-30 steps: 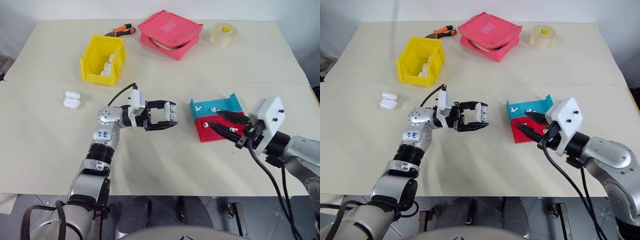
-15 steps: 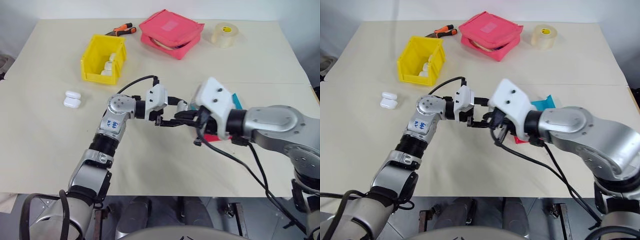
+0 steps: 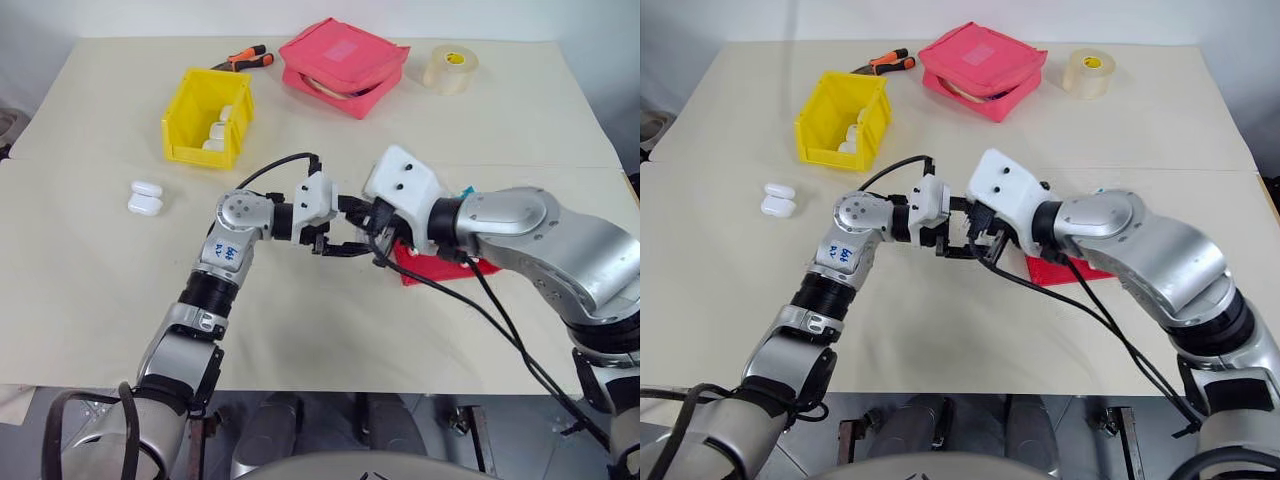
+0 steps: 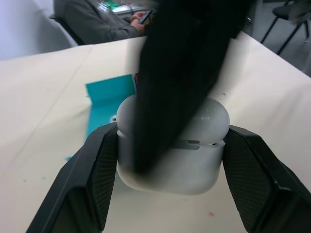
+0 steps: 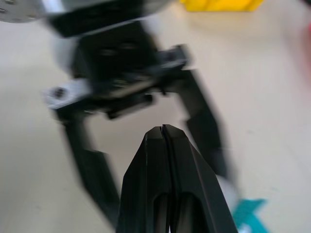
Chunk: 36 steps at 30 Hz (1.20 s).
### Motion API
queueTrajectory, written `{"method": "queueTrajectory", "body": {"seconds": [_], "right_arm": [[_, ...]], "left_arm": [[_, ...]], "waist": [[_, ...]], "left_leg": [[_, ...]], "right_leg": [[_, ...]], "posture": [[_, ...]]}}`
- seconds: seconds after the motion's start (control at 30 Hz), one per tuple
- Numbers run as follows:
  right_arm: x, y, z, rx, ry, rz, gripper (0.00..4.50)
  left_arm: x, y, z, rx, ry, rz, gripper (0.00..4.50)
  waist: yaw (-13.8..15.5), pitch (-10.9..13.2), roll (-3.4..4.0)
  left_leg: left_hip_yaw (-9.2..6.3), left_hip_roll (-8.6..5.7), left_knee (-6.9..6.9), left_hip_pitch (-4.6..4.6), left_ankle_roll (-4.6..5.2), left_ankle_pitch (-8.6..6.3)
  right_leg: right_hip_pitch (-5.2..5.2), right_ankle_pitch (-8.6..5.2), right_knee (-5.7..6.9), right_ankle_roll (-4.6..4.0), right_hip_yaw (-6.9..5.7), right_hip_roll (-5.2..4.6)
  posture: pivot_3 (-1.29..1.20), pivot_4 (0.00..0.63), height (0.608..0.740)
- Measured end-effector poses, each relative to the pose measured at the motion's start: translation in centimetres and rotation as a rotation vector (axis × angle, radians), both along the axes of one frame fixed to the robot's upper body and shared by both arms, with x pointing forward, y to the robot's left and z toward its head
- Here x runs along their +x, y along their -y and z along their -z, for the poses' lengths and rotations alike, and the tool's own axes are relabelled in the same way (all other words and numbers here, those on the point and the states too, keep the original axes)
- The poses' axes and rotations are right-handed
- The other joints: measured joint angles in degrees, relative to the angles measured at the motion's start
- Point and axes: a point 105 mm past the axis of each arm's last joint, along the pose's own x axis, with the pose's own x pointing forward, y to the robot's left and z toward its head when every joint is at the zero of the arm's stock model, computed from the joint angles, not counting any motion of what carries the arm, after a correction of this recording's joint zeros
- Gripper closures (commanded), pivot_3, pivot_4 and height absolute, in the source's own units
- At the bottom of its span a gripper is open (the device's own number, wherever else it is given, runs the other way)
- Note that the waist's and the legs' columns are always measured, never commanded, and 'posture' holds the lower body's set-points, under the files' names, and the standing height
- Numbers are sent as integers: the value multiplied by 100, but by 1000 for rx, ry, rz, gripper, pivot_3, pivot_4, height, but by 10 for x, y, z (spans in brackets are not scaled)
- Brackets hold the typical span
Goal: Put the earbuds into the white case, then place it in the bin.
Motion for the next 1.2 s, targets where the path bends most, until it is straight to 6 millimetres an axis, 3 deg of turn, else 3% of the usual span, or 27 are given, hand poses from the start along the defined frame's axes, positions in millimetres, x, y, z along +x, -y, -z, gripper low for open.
{"method": "queueTrajectory", "body": {"seconds": [0.17, 0.4, 0.5, 0.57, 0.63, 0.87, 1.2], "right_arm": [[8, 40, 9, -29, -43, 129, 4468], [5, 50, 14, -34, -56, 137, 4468], [5, 38, -5, 22, -4, 93, 4468], [0, 16, -28, 79, 55, 8, 4468], [-7, 2, -36, 102, 77, -51, 4468], [-10, -26, -4, 48, -10, -120, 4468], [-5, -20, 1, 4, 15, -92, 4468]], "left_arm": [[1, -13, -15, -62, 29, -41, 1658], [5, -15, -17, -84, 11, -76, 1658], [5, -17, -15, -80, 7, -83, 1658], [4, -16, -13, -74, 1, -76, 1658], [3, -13, -10, -67, -6, -65, 1658], [5, -10, -4, -16, -18, -50, 1658], [5, -12, -3, 17, -11, -45, 1658]], "waist": [[6, 0, 0], [-14, 0, 0], [-45, 0, 0], [-74, 0, 0], [-98, 0, 0], [-108, 0, -1], [-133, 0, -1]], "left_leg": [[1, 2, 0, -3, 0, 0], [6, 9, -1, -3, 0, 0], [11, 8, -2, -3, 0, 0], [8, 14, -2, -3, -1, 0], [5, 13, -2, -3, -1, 0], [1, -3, 1, -6, 0, 0], [9, -3, 11, -18, 0, 0]], "right_leg": [[0, 0, -3, 0, 2, -4], [-4, 0, -3, 0, 5, -3], [-5, 0, -4, 0, 8, -3], [-8, 0, 0, 0, 8, -4], [-8, 0, 2, 0, 7, -4], [-13, 1, 12, -2, 5, -4], [-41, 1, 28, -2, 13, -4]], "posture": [[0, 150, 740], [0, 150, 740], [0, 150, 740], [0, 150, 740], [0, 150, 740], [0, 150, 740], [0, 150, 740]]}}
